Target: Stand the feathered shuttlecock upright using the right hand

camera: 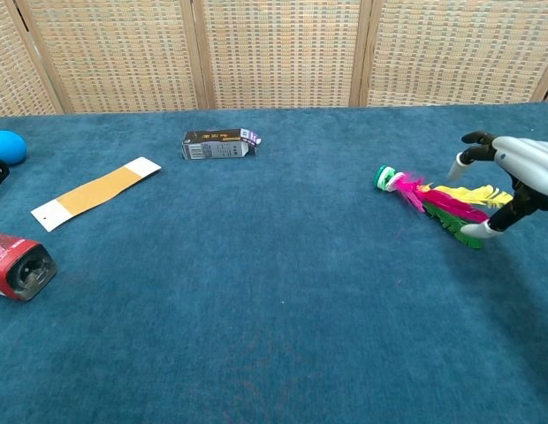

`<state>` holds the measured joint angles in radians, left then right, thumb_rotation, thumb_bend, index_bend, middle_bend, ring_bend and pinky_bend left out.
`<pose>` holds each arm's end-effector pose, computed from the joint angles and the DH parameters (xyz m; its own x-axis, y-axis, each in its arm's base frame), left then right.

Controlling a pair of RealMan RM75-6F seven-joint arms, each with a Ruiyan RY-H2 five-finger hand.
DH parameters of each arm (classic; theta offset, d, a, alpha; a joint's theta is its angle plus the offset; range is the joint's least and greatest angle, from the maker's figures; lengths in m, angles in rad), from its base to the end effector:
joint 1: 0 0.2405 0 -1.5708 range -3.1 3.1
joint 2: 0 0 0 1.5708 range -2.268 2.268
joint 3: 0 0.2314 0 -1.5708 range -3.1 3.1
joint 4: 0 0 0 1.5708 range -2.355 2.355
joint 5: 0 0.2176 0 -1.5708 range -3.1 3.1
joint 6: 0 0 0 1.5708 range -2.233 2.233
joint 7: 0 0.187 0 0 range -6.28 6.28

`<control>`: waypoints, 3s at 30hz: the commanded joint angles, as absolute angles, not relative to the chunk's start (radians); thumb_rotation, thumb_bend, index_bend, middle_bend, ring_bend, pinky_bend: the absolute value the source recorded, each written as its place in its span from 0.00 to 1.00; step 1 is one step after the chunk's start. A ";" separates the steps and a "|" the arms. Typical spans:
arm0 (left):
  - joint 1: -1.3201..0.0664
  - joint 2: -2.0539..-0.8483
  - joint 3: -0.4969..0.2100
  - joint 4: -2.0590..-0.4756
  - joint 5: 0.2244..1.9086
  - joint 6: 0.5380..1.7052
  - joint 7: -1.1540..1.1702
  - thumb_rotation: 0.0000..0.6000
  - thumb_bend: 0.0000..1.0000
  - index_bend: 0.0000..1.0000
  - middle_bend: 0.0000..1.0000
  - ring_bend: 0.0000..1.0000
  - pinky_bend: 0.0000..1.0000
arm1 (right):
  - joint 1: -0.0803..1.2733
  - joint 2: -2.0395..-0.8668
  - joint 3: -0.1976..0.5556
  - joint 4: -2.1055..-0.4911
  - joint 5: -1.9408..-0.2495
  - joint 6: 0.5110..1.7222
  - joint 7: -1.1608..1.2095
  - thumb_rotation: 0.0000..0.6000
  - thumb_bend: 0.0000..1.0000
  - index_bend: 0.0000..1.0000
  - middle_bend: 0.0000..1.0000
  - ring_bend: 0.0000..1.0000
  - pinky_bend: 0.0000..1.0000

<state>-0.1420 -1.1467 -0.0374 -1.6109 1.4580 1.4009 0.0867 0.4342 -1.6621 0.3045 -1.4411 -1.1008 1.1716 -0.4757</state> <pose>-0.2902 0.2358 0.1188 0.4480 0.0776 0.8907 0.8940 -0.0276 -0.4472 -0.1981 -0.3452 -0.0091 0.3555 -0.1195 0.9270 -0.9337 -0.0009 0.3580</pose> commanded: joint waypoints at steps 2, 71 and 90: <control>-0.144 -1.150 -0.037 -1.608 1.456 1.396 0.091 1.00 0.06 0.00 0.00 0.00 0.00 | 0.454 -1.654 0.329 -1.417 -1.068 1.155 -0.471 1.00 0.17 0.34 0.00 0.00 0.00; -0.151 -1.149 -0.025 -1.621 1.471 1.391 0.082 1.00 0.07 0.00 0.00 0.00 0.00 | 0.558 -1.710 0.300 -1.234 -0.901 1.091 -0.472 1.00 0.36 0.57 0.21 0.00 0.00; -0.147 -1.145 -0.032 -1.620 1.470 1.406 0.069 1.00 0.08 0.00 0.00 0.00 0.00 | 0.571 -1.607 0.326 -1.430 -0.969 1.215 -0.554 1.00 0.36 0.60 0.24 0.01 0.00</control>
